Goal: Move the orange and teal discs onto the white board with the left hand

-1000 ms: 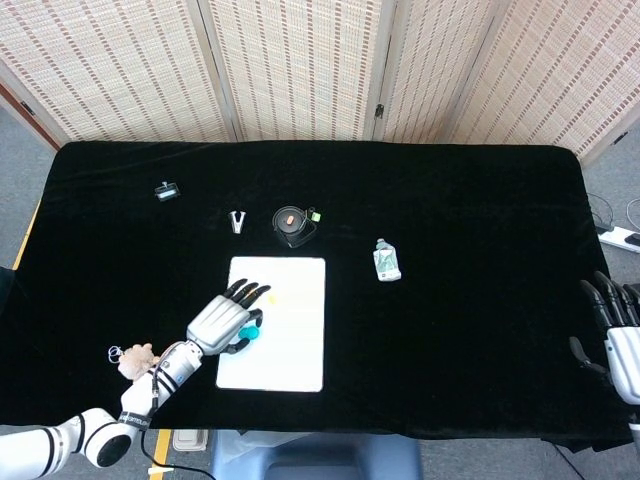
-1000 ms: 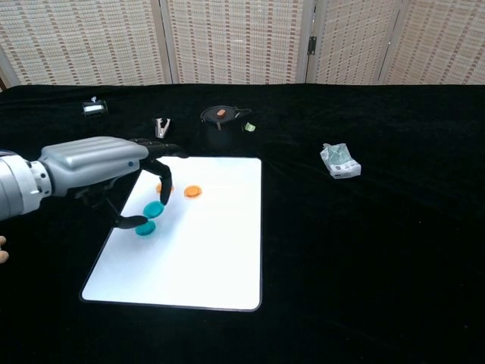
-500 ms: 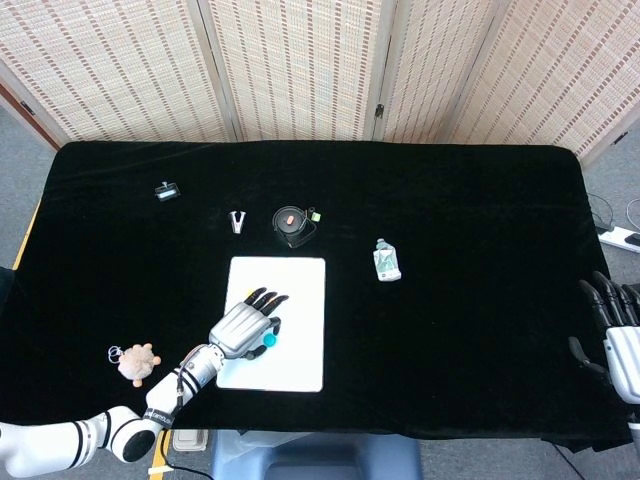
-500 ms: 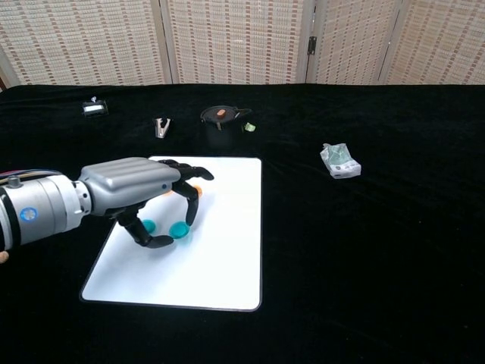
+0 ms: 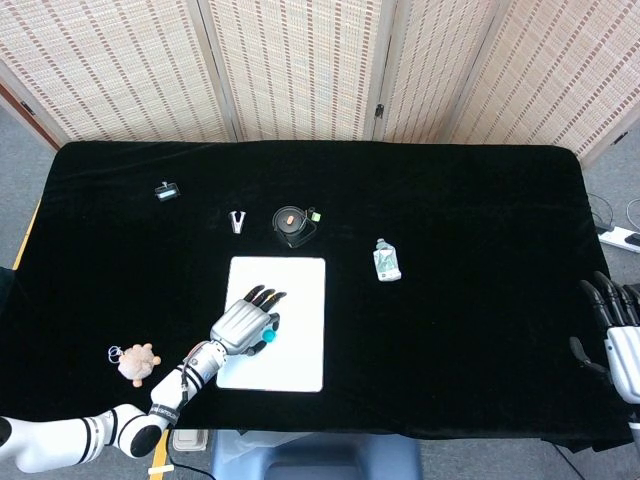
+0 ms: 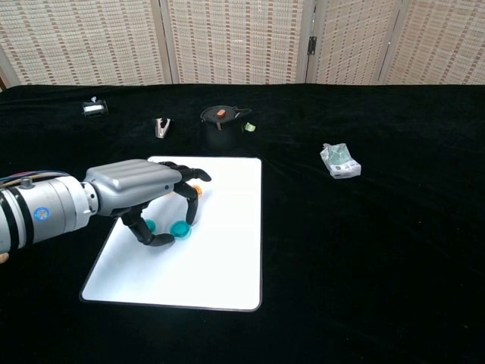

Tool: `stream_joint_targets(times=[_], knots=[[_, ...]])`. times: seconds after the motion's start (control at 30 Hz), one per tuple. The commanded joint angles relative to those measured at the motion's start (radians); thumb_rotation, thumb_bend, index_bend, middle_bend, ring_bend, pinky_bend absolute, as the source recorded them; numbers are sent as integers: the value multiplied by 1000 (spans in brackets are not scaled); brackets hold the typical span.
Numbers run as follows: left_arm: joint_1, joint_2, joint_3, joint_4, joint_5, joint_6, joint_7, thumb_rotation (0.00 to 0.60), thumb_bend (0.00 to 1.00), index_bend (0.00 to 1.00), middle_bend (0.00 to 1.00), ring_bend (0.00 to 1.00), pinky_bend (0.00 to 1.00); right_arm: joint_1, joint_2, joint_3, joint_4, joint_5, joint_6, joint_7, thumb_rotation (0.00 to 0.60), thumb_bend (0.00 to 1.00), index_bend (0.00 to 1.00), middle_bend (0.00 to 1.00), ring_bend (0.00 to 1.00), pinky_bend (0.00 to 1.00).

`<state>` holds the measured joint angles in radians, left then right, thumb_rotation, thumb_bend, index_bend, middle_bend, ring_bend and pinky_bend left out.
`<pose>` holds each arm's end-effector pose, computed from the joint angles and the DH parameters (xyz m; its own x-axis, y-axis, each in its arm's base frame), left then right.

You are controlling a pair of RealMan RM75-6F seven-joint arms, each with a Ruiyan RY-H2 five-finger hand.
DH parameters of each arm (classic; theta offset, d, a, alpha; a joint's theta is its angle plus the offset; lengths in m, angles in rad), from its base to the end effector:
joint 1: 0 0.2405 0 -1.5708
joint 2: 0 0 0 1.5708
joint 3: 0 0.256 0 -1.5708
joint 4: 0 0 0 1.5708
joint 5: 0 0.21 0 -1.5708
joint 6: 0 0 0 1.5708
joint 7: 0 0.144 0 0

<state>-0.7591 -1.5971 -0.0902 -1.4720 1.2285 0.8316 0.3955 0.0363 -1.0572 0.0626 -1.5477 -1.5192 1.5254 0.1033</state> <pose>-0.1404 0.3083 -0.0596 0.5952 0.3344 0.7307 0.7450 -0.5704 -0.3458 -0.3295 -0.1690 0.1922 0.4167 0.0378 0.9083 -0.9090 0.0179 0.4163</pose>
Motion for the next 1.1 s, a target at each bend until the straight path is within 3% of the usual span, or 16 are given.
stream_joint_targets(times=[0.03,0.27,0.43,0.77,1.1], knots=[[-1,0,1,-2,-3,3,2,600,418,429,70,0,0,1,0,0,0,0,-1,0,600,426,0,0,0,0],[1,15,0,-27,4,26,-17,600,418,266,33,0,0,2,0,3,0,2,-1,0,600,425,0,0,0,0],[40,82,-26,-88,28,106,-105,600,418,212,31,0,0,1,6,6,4,9,-2,10,600,427,0,0,0,0],[206,268,-57,-132,27,346,-248,600,418,192,31,0,0,14,22,0,25,6,-41,105,600,426,0,0,0,0],[406,359,1,-126,64,583,-290,600,419,194,31,0,0,33,0,-9,59,-37,-45,184,600,426,0,0,0,0]])
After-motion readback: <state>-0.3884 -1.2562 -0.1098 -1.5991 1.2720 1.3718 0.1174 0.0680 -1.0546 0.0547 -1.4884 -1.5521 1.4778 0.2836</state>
